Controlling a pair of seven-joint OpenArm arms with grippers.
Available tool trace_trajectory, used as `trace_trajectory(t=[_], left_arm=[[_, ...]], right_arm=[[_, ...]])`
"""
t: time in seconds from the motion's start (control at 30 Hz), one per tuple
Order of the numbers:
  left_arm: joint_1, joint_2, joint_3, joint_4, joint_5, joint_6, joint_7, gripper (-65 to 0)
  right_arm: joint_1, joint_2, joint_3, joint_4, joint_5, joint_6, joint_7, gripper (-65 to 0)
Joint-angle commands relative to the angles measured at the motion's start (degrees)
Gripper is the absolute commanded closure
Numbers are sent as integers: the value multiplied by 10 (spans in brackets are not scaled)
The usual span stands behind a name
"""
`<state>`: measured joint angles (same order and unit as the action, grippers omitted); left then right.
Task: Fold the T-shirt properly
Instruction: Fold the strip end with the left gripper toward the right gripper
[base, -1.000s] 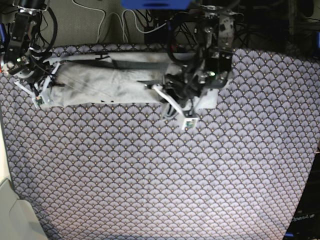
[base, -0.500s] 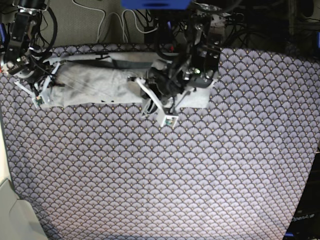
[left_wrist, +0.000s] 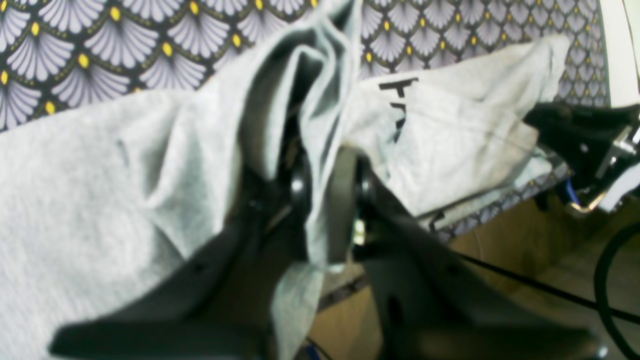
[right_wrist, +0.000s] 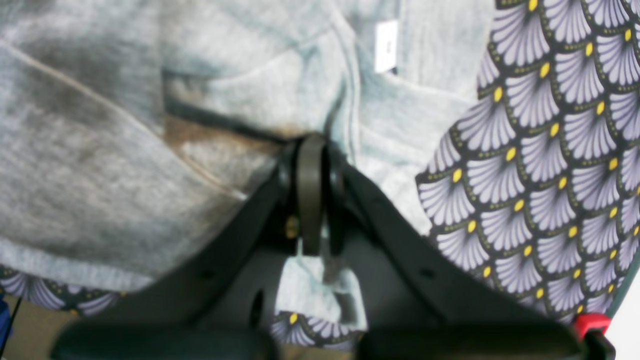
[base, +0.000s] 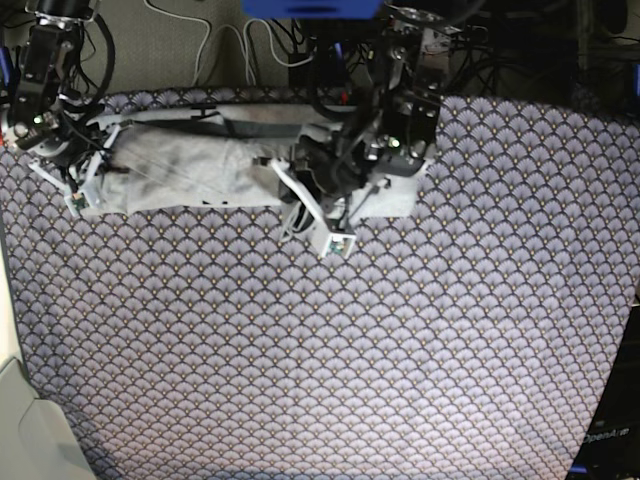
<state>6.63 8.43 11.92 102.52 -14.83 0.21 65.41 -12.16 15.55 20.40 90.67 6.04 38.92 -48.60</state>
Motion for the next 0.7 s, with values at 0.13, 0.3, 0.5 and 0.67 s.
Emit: trace_trajectory(t=[0.13, 0.3, 0.5, 0.67], left_arm=[[-4, 6, 22, 13, -23, 0, 1, -169], [-7, 6, 23, 13, -23, -3, 0, -319], [-8, 6, 23, 25, -24, -3, 0, -428], [-3, 6, 19, 90, -50, -4, -1, -427]], right_arm=[[-12, -3, -25, -2, 12, 11, -11, 0], [-13, -3, -26, -2, 12, 11, -11, 0], [-15, -3, -26, -2, 12, 11, -11, 0], [-15, -3, -26, -2, 12, 11, -11, 0]])
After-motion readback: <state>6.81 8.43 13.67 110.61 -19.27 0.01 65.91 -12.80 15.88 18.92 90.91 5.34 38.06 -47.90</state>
